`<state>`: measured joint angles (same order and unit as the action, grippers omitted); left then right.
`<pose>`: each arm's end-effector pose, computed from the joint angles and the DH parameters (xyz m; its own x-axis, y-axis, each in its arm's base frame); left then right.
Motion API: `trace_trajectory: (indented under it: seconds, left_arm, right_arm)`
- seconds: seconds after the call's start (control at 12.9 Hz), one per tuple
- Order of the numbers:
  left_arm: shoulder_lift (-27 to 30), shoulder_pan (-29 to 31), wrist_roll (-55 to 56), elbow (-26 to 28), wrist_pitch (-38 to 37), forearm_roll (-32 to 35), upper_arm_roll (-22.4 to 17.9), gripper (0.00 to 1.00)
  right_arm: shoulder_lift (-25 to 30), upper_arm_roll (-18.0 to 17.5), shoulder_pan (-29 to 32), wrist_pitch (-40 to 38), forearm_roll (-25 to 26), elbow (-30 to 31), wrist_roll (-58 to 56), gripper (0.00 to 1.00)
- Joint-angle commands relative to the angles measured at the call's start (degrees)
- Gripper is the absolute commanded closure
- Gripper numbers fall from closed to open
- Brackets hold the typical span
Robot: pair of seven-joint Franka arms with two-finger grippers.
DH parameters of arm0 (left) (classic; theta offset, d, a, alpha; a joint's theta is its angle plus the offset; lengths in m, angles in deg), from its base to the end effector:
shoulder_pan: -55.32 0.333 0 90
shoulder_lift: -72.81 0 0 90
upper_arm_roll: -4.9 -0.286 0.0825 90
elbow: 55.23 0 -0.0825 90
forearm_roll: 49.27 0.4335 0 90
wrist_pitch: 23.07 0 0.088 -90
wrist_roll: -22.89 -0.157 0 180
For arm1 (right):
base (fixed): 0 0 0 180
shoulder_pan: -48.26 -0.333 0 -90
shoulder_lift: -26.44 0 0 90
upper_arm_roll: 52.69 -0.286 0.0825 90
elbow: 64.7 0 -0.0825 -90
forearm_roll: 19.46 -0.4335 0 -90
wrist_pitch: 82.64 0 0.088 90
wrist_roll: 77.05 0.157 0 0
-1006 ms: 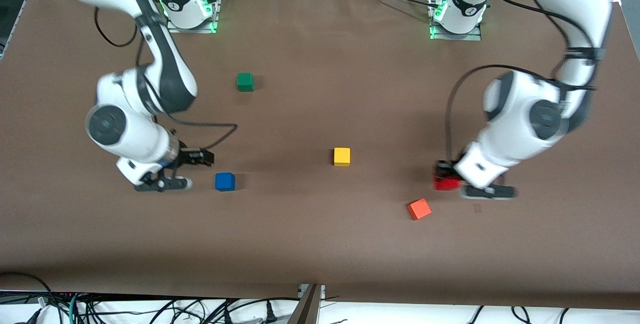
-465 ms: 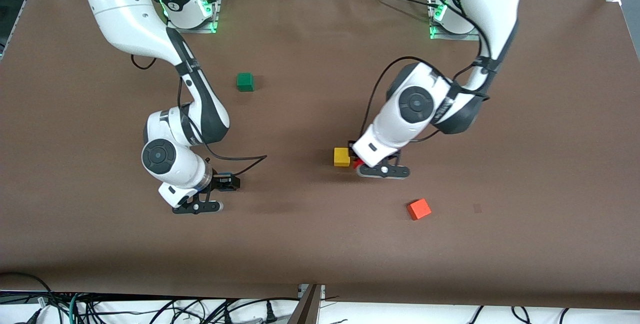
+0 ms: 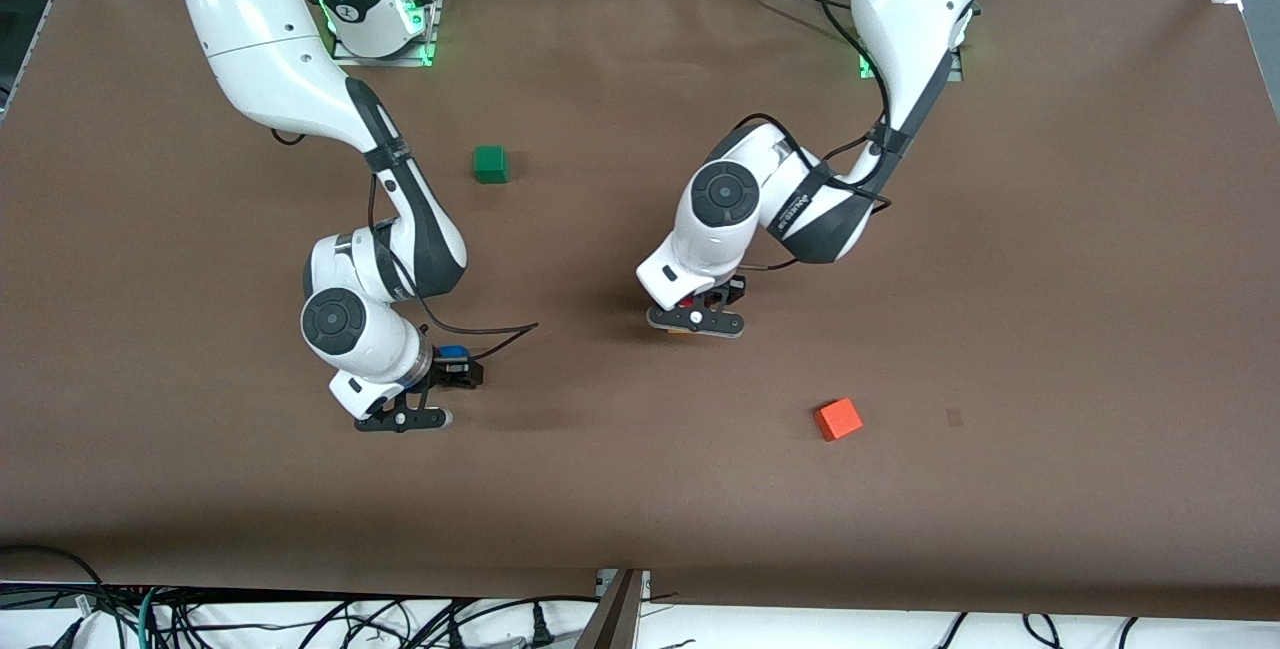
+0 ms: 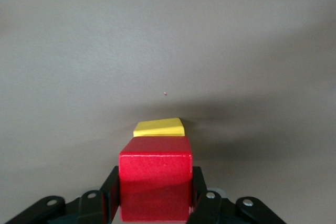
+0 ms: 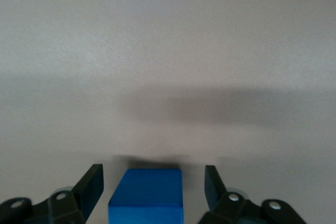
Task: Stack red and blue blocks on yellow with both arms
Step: 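Carry the red block over the yellow block while the right gripper grasps blue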
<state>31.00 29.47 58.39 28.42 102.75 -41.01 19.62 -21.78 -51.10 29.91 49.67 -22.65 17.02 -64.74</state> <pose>0.5851 -0.4623 0.1640 0.9944 -0.1056 -0.0037 -0.1052 -0.9926 0.0600 0.7148 0.2206 0.0940 0.9981 0.0501 0.0359 0.0512 -0.9982 -0.0303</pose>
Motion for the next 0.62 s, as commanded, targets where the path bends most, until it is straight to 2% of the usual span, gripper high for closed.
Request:
trace_trajectory:
  seconds: [0.0,0.31,0.54]
  left_arm:
    - [-1.0,-1.39,1.67,-2.0,-1.01,1.67,-0.92,1.0]
    - [-1.0,-1.66,1.94,-2.09,-1.01,2.73,-1.54,1.0]
    - [-1.52,-1.75,2.38,-2.18,-1.01,2.73,-1.54,1.0]
  right_arm:
    - [0.41,-0.01,-0.19,0.85,-1.03,1.33,1.65,0.25]
    - [0.85,-0.01,-0.54,-0.02,-1.03,2.12,2.54,0.39]
    - [1.03,-0.01,-0.54,-0.03,-1.03,2.56,2.45,0.39]
